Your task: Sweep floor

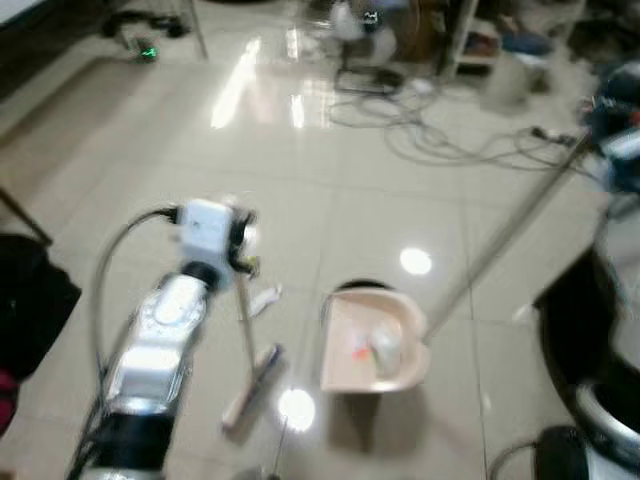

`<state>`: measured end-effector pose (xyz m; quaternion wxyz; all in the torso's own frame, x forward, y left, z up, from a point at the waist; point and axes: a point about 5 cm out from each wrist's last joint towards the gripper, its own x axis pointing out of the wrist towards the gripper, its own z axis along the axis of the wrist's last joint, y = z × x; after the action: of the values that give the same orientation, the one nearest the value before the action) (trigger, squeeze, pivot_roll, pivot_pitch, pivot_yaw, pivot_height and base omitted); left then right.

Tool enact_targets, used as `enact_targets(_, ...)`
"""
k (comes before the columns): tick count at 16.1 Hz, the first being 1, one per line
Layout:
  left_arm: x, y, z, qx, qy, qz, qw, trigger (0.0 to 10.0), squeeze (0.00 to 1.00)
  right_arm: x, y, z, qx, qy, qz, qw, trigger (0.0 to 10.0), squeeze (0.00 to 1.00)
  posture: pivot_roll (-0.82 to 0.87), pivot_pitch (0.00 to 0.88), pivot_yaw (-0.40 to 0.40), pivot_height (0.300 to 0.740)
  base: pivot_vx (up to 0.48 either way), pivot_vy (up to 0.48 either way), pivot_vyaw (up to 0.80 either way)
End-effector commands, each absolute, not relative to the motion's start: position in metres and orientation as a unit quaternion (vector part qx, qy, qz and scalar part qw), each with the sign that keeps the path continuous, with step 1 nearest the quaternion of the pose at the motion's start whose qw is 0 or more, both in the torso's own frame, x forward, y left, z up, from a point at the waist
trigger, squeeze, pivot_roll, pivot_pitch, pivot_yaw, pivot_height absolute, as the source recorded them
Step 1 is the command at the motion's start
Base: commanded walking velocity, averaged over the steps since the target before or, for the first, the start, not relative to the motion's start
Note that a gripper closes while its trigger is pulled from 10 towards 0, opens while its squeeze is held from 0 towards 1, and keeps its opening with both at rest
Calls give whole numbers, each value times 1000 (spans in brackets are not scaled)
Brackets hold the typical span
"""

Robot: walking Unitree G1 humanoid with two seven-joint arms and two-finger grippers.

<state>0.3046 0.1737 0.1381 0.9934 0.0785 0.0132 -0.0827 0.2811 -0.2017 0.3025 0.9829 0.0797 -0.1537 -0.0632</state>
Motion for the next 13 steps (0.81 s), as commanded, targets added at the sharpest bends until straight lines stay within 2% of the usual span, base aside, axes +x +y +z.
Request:
enact_targets(1,306,167,147,88,-9,-89,992,10000,0,275,-212,309,94,-183,-83,975,10000,0,-128,75,8,740,364,0,0)
enact_targets(7,307,167,146,89,-3,-87,992,10000,0,274,-215,309,97,-186,-90,974,10000,0,-133,74,14,740,346,0,0)
enact_targets(13,308,171,145,88,0,-73,993,10000,0,274,-220,309,114,-193,-100,969,10000,0,-131,71,15,740,0,0,0)
